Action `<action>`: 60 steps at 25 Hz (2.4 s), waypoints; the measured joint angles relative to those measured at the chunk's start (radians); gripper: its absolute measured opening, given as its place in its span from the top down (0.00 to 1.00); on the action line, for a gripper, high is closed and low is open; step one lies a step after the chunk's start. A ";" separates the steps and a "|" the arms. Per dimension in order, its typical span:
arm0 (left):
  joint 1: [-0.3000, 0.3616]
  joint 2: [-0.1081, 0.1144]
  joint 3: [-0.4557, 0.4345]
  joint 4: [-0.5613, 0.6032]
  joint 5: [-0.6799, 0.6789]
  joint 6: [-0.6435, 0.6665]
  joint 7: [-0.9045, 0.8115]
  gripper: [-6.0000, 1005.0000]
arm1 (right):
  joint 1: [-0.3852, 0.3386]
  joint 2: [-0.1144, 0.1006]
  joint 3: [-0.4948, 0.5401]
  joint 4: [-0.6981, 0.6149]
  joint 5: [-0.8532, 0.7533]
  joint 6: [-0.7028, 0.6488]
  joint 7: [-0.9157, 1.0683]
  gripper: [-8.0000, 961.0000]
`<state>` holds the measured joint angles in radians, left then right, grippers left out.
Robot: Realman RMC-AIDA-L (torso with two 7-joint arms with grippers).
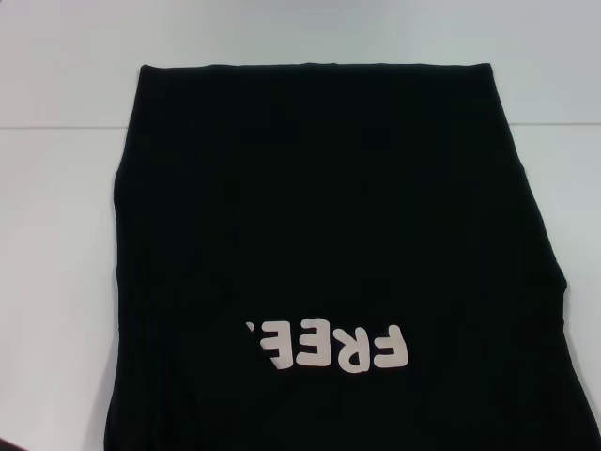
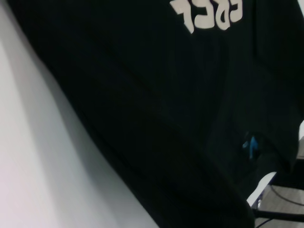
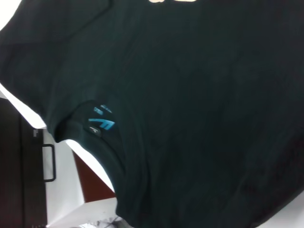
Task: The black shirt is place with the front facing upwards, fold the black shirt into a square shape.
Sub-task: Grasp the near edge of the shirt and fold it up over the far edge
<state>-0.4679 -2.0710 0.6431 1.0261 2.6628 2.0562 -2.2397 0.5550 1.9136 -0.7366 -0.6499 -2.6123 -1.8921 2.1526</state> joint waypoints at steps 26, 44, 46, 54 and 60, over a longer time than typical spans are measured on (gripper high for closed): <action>-0.168 0.073 -0.347 -0.340 -0.331 -0.535 -0.045 0.98 | -0.010 0.018 0.487 0.248 0.532 0.328 -0.017 0.90; -0.208 -0.019 -0.340 -0.531 -0.649 -1.056 0.233 0.98 | 0.046 0.164 0.482 0.316 0.791 0.857 -0.323 0.87; -0.216 -0.023 -0.340 -0.536 -0.670 -1.073 0.254 0.98 | 0.051 0.168 0.486 0.316 0.805 0.859 -0.348 0.86; -0.250 -0.037 -0.339 -0.537 -0.731 -1.149 0.324 0.98 | 0.067 0.169 0.479 0.317 0.828 0.863 -0.381 0.85; -0.273 -0.054 -0.339 -0.539 -0.741 -1.219 0.378 0.98 | 0.095 0.172 0.440 0.319 0.824 0.932 -0.413 0.84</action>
<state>-0.7408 -2.1247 0.3037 0.4873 1.9213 0.8377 -1.8620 0.6499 2.0855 -0.2970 -0.3307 -1.7887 -0.9605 1.7395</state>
